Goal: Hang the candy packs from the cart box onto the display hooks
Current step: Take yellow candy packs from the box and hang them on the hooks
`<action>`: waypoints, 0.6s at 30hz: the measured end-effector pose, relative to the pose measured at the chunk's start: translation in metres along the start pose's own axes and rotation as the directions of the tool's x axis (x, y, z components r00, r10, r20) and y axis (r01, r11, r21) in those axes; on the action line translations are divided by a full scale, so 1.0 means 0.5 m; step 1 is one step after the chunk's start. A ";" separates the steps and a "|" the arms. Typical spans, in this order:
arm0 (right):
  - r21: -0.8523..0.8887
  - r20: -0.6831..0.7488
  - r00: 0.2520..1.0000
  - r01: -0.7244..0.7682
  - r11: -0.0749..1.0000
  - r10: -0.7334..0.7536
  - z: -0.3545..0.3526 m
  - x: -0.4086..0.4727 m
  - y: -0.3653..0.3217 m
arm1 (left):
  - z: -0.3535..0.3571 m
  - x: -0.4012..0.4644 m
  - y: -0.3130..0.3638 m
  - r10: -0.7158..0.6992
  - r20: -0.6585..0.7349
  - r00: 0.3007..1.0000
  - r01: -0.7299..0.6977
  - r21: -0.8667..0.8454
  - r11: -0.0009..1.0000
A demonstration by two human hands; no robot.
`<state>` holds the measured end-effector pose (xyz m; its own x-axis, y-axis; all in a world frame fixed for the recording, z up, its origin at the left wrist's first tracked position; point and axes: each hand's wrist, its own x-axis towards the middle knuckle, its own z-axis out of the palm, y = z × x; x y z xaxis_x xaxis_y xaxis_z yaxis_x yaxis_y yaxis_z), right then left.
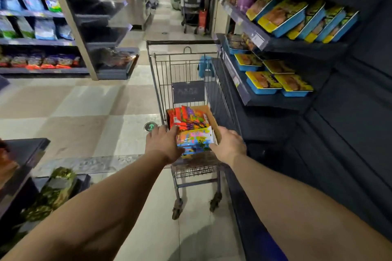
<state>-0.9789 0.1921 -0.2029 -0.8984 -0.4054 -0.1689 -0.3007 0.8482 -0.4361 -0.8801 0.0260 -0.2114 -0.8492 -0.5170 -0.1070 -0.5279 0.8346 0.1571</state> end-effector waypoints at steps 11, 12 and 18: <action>0.121 0.081 0.979 -0.196 0.973 0.188 0.021 0.324 0.071 | 0.118 0.419 0.040 0.130 0.243 0.961 -0.151 0.067 0.986; 0.133 0.080 0.971 -0.233 0.963 0.224 0.032 0.356 0.073 | 0.134 0.464 0.042 0.156 0.279 0.948 -0.184 0.078 0.980; 0.216 0.120 0.849 -0.527 0.822 0.514 0.145 0.520 0.069 | 0.241 0.744 0.045 0.355 0.489 0.797 -0.455 0.097 0.885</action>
<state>-1.1998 0.0913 -0.3258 -0.8795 0.0508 -0.4733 0.2961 0.8369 -0.4604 -1.2069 -0.1246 -0.3661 -0.8600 -0.0225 -0.5098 -0.0807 0.9925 0.0923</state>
